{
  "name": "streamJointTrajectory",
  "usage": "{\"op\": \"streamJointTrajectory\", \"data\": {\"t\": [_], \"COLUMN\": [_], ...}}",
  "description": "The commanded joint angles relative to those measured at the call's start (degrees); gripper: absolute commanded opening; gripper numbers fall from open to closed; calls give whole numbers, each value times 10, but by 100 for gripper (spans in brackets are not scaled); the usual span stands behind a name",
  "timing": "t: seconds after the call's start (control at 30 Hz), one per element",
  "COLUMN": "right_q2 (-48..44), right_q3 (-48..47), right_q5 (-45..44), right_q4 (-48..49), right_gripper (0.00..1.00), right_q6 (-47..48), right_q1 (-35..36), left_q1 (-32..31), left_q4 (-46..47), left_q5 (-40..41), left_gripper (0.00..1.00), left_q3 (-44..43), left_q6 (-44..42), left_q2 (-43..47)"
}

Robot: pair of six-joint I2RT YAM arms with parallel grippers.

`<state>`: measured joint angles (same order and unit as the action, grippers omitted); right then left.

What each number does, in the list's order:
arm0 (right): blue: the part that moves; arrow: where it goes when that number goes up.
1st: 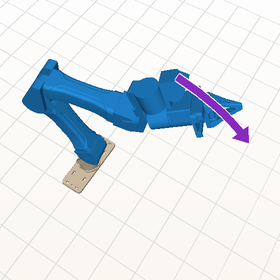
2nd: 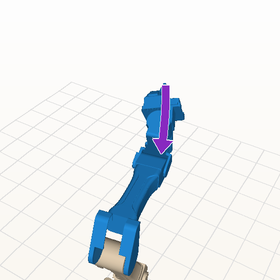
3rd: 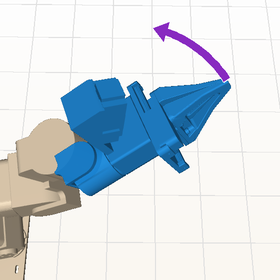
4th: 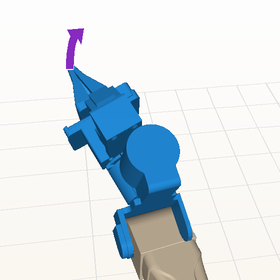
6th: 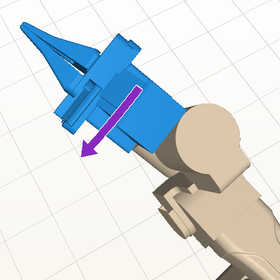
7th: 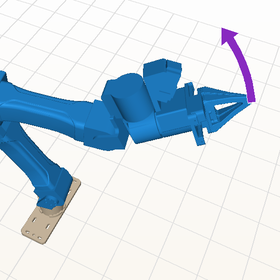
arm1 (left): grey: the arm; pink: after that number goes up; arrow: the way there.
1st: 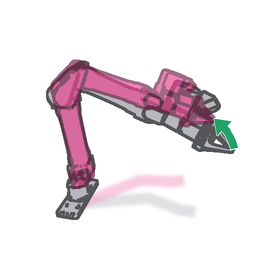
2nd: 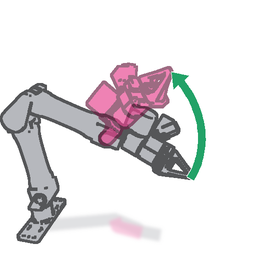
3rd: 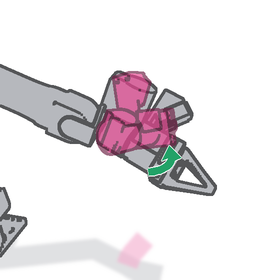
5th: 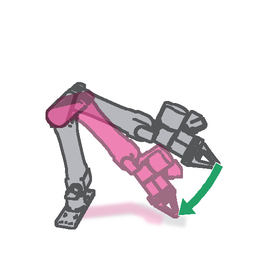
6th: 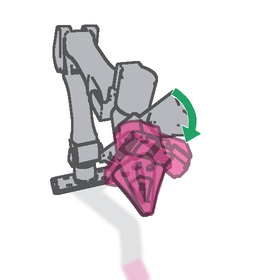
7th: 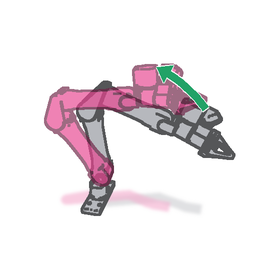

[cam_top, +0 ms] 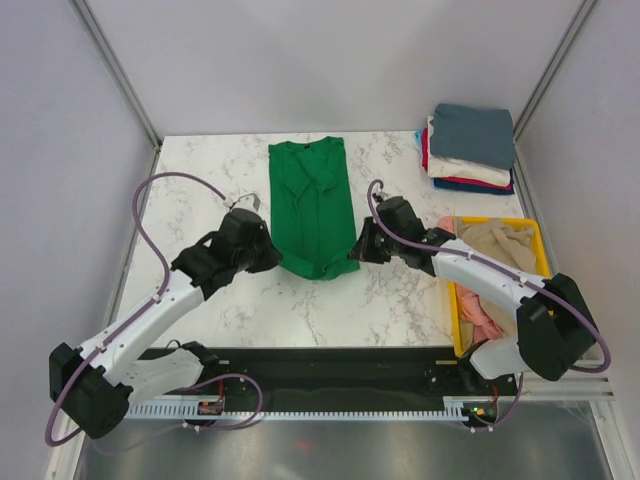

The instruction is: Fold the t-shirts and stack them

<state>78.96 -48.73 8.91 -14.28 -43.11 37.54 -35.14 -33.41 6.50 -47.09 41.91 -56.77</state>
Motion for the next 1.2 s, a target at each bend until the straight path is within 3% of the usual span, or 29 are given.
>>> {"op": "streamJointTrajectory", "data": {"t": [0.0, 0.13, 0.33, 0.97, 1.0, 1.07, 1.1, 1.17], "right_q2": [40, 115, 212, 413, 437, 461, 486, 512], "right_q3": [-92, -219, -351, -541, -554, -601, -618, -680], "right_q5": [-9, -1, -19, -26, -25, -16, -10, -3], "right_q4": [-32, -54, -95, -100, -101, -107, -111, -120], "right_gripper": [0, 0, 0, 0, 2, 16, 41, 65], "right_q6": [50, 85, 125, 173, 172, 168, 166, 166], "right_q1": [-34, -68, -84, -125, -128, -139, -143, -155], "left_q1": [25, 101, 161, 237, 241, 245, 247, 256], "left_q4": [-8, 4, 15, 17, 11, 8, -4, -87], "left_q5": [30, -17, -81, -184, -185, -215, -216, -209], "left_gripper": [2, 2, 2, 3, 4, 13, 33, 44], "left_q3": [-81, -140, -236, -465, -479, -534, -564, -689], "left_q6": [-63, -100, -154, -181, -184, -200, -204, -201], "left_q2": [-67, -134, -229, -536, -551, -608, -630, -710]}}
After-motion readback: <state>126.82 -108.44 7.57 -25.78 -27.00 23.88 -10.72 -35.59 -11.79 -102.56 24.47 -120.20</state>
